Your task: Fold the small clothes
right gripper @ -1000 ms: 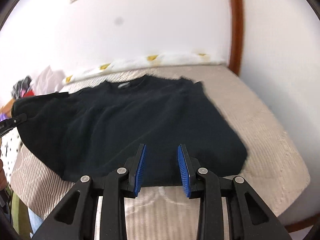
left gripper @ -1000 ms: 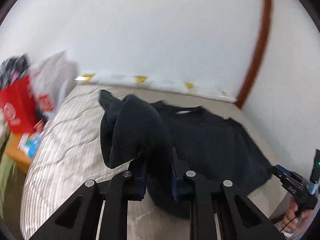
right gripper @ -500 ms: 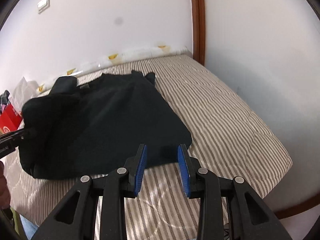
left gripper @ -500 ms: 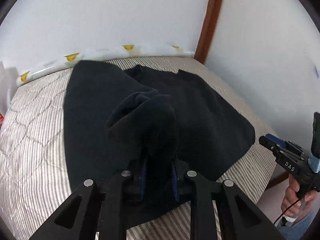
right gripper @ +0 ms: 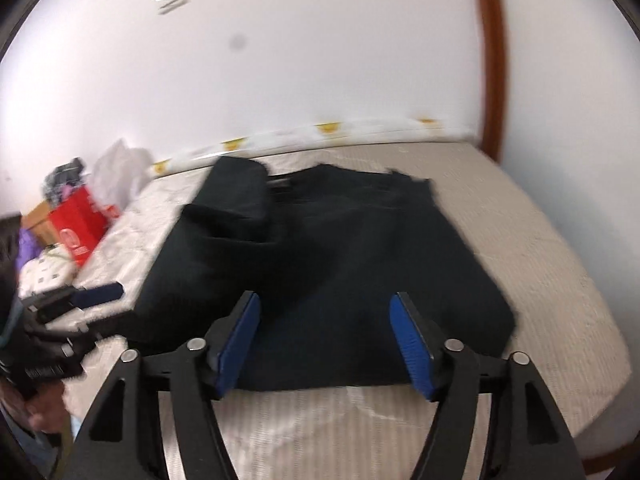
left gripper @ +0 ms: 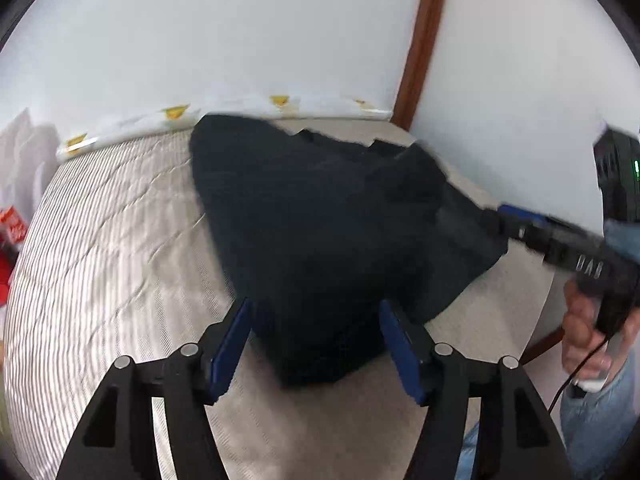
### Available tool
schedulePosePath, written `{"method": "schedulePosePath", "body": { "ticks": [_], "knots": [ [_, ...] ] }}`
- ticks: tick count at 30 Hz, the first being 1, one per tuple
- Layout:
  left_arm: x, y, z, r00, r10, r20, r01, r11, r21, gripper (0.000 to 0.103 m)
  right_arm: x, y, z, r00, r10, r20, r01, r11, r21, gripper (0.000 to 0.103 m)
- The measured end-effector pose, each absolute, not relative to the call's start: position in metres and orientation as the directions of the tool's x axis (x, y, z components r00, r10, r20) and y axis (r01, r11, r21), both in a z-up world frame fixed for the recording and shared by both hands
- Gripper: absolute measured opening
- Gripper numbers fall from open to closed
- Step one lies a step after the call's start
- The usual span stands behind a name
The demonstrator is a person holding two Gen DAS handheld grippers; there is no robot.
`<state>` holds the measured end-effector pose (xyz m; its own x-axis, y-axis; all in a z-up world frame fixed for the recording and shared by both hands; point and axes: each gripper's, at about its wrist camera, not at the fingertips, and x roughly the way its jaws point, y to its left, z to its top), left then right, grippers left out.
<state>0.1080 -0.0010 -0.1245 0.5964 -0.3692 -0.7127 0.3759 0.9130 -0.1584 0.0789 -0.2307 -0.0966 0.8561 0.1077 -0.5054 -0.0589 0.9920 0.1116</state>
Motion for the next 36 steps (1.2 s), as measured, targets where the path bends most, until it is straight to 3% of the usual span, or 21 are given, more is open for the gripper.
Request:
{"method": "schedulePosePath", "body": {
  "ticks": [6, 15, 17, 18, 21, 28, 36],
  "knots": [
    [0.103, 0.028, -0.155, 0.541, -0.396, -0.742, 0.352, 0.908, -0.228, 0.069, 0.101, -0.195, -0.099, 0.807, 0.276, -0.522, -0.165, 0.954, 0.251, 0.071],
    [0.114, 0.021, -0.176, 0.492, -0.472, -0.731, 0.365, 0.874, -0.319, 0.069, 0.169, -0.173, -0.118, 0.76, 0.244, -0.603, -0.063, 0.95, 0.305, 0.071],
    [0.116, 0.014, -0.176, 0.495, -0.469, -0.732, 0.371, 0.875, -0.31, 0.07, 0.185, -0.175, -0.125, 0.756, 0.268, -0.598, -0.052, 0.934, 0.353, 0.06],
    [0.117, 0.01, -0.176, 0.497, -0.466, -0.732, 0.378, 0.875, -0.301, 0.07, 0.188, -0.175, -0.126, 0.76, 0.276, -0.588, -0.055, 0.929, 0.365, 0.043],
    [0.124, -0.006, -0.176, 0.494, -0.447, -0.746, 0.395, 0.88, -0.266, 0.07, 0.189, -0.174, -0.119, 0.794, 0.259, -0.55, -0.083, 0.942, 0.325, 0.022],
    [0.139, -0.046, -0.174, 0.457, -0.445, -0.77, 0.446, 0.864, -0.234, 0.07, 0.154, -0.205, -0.088, 0.899, 0.116, -0.422, -0.045, 0.984, 0.175, 0.018],
    [0.148, -0.087, -0.172, 0.443, -0.472, -0.763, 0.491, 0.839, -0.234, 0.07, 0.131, -0.311, -0.093, 0.918, -0.142, -0.37, 0.198, 0.973, 0.119, 0.016]
  ]
}}
